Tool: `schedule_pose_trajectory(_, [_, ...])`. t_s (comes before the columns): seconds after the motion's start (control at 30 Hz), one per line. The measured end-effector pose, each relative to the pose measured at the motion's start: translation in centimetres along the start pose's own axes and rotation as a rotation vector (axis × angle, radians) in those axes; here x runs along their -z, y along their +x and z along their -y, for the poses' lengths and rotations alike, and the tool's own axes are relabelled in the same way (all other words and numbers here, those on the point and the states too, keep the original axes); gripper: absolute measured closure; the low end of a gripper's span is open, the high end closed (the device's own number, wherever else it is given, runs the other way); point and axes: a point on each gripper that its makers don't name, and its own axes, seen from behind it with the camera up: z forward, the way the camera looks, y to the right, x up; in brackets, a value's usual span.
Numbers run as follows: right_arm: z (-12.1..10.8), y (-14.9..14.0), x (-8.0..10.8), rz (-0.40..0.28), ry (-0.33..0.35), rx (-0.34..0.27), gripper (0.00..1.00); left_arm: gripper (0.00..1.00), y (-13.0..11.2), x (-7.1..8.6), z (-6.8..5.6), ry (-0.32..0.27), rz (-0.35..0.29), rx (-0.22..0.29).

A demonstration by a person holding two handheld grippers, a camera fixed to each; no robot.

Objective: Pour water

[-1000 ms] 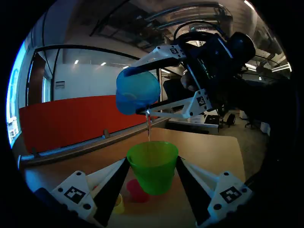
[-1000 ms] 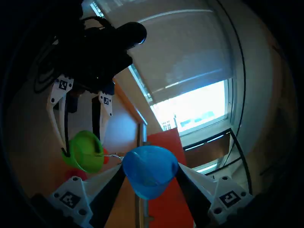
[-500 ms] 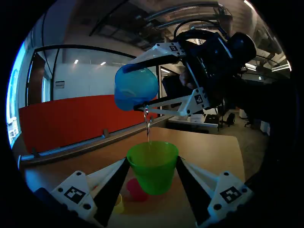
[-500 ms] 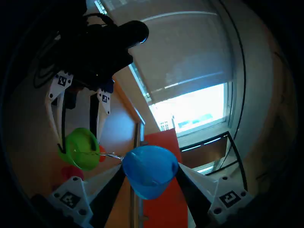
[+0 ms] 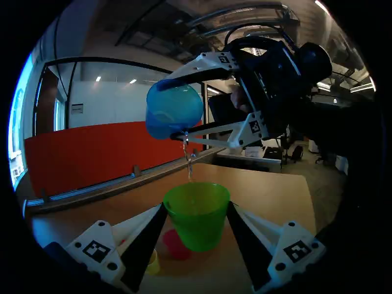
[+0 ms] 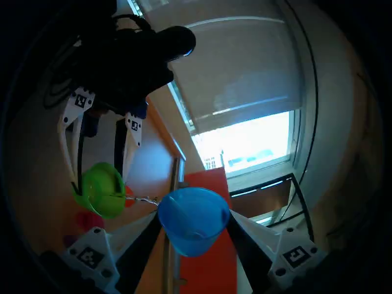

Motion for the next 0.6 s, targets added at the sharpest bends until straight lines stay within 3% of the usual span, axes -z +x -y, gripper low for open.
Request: schedule_pose_trajectory(0.6, [-0.52,0.31,-0.07,-0.004,-0.017,0.033,0.09,0.14,-0.04,-0.01,0.1,0.005,0.001,0.0])
